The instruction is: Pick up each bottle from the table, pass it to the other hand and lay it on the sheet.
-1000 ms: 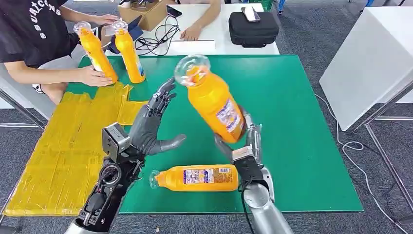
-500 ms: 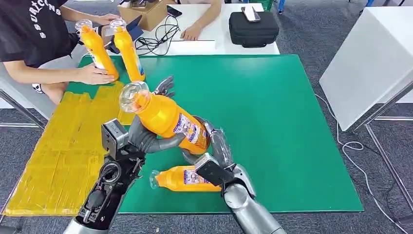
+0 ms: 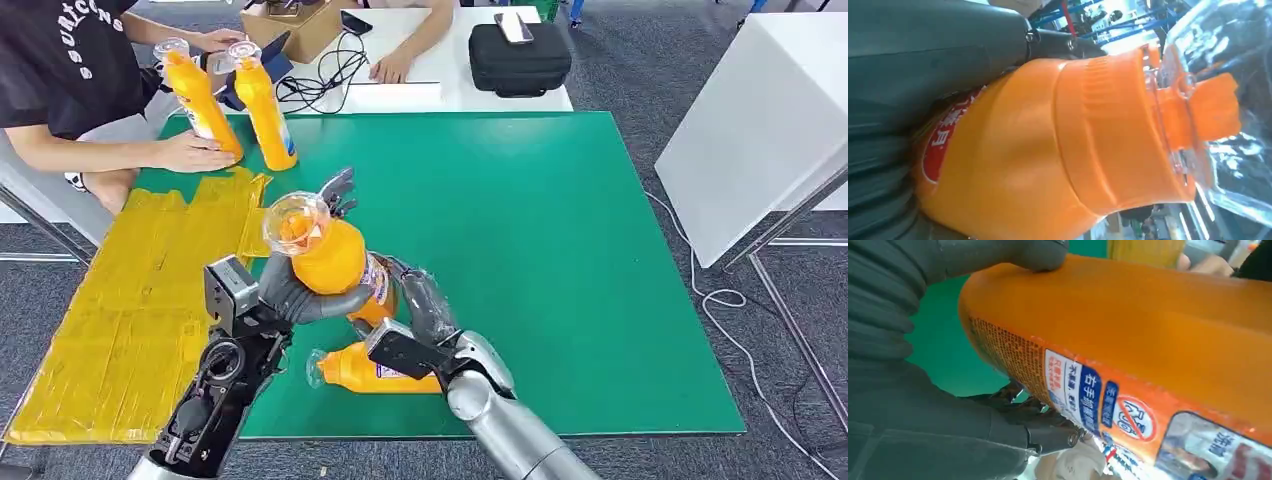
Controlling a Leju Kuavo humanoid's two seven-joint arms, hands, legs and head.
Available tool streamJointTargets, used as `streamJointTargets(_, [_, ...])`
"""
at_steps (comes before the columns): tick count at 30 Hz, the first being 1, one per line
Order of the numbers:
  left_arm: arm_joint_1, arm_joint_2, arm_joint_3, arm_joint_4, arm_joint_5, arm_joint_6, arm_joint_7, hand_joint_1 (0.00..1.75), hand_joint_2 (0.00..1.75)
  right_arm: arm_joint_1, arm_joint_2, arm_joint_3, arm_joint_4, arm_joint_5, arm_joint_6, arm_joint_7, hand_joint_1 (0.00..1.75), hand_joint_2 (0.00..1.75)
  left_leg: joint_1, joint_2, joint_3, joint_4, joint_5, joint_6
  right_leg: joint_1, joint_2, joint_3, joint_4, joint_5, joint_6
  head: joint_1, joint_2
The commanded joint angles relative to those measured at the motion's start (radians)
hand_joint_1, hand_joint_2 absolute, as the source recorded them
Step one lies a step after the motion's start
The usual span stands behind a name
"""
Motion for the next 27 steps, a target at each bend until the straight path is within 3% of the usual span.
streamJointTargets(1, [0.006, 0.012, 0.014, 0.03, 0.003, 0.016, -0.014, 1.75, 1.75, -0.014, -0.016, 0.09, 0.124, 0.001, -0.017, -0.029, 1.75, 1.75, 0.0, -0.001, 0.003, -0.001, -0.001, 0.0, 0.0, -0.002, 0.004, -0.002, -0.001, 0.001, 0.0, 0.0])
streamJointTargets(5, [0.006, 0.012, 0.014, 0.03, 0.003, 0.016, -0.014, 1.75, 1.75, -0.014, -0.016, 0.09, 0.124, 0.001, -0.017, -0.029, 1.75, 1.75, 0.001, 0.0, 0.007, 0.0, -0.003, -0.001, 0.001, -0.002, 0.009, -0.003, -0.002, 0.001, 0.0, 0.0])
streamJointTargets(6, [0.008, 0.013, 0.014, 0.024, 0.004, 0.017, -0.014, 1.75, 1.75, -0.007, -0.021, 0.089, 0.112, -0.001, -0.017, -0.032, 1.75, 1.75, 0.0, 0.0, 0.003, -0.001, -0.001, -0.001, 0.0, -0.001, 0.003, -0.002, -0.001, 0.001, 0.0, 0.0])
streamJointTargets(8, [0.015, 0.015, 0.014, 0.008, 0.004, 0.018, -0.014, 1.75, 1.75, 0.006, -0.029, 0.084, 0.083, -0.001, -0.019, -0.031, 1.75, 1.75, 0.002, 0.0, 0.009, 0.0, -0.004, -0.002, 0.002, -0.003, 0.011, -0.003, -0.003, 0.002, 0.0, 0.0])
streamJointTargets(23, [-0.031, -0.008, 0.038, 0.005, -0.002, 0.033, 0.001, 1.75, 1.75, 0.045, -0.08, -0.072, -0.113, 0.039, -0.047, 0.028, 1.75, 1.75, 0.001, -0.003, 0.003, 0.001, -0.001, 0.0, 0.001, -0.005, 0.004, -0.001, -0.002, 0.001, 0.0, 0.0])
streamJointTargets(24, [-0.033, -0.003, 0.041, -0.013, -0.017, 0.05, 0.002, 1.75, 1.75, 0.047, -0.086, -0.084, -0.143, 0.032, -0.06, 0.028, 0.7, 1.75, 0.0, -0.002, 0.0, 0.0, 0.0, 0.0, 0.0, -0.003, 0.001, -0.001, -0.001, 0.001, 0.0, 0.0])
streamJointTargets(25, [-0.034, 0.009, 0.04, -0.032, -0.04, 0.065, 0.005, 1.75, 1.75, 0.053, -0.1, -0.093, -0.185, 0.03, -0.074, 0.033, 0.0, 1.75, 0.001, -0.003, 0.003, 0.001, -0.001, 0.0, 0.001, -0.004, 0.005, -0.001, -0.002, 0.001, 0.0, 0.0])
streamJointTargets(27, [-0.032, 0.017, 0.05, -0.048, -0.091, 0.106, 0.009, 1.75, 1.75, 0.068, -0.129, -0.098, -0.266, 0.079, -0.117, 0.054, 0.0, 1.75, 0.001, -0.003, 0.001, 0.001, -0.001, 0.0, 0.001, -0.004, 0.003, 0.0, -0.002, 0.001, 0.0, 0.0])
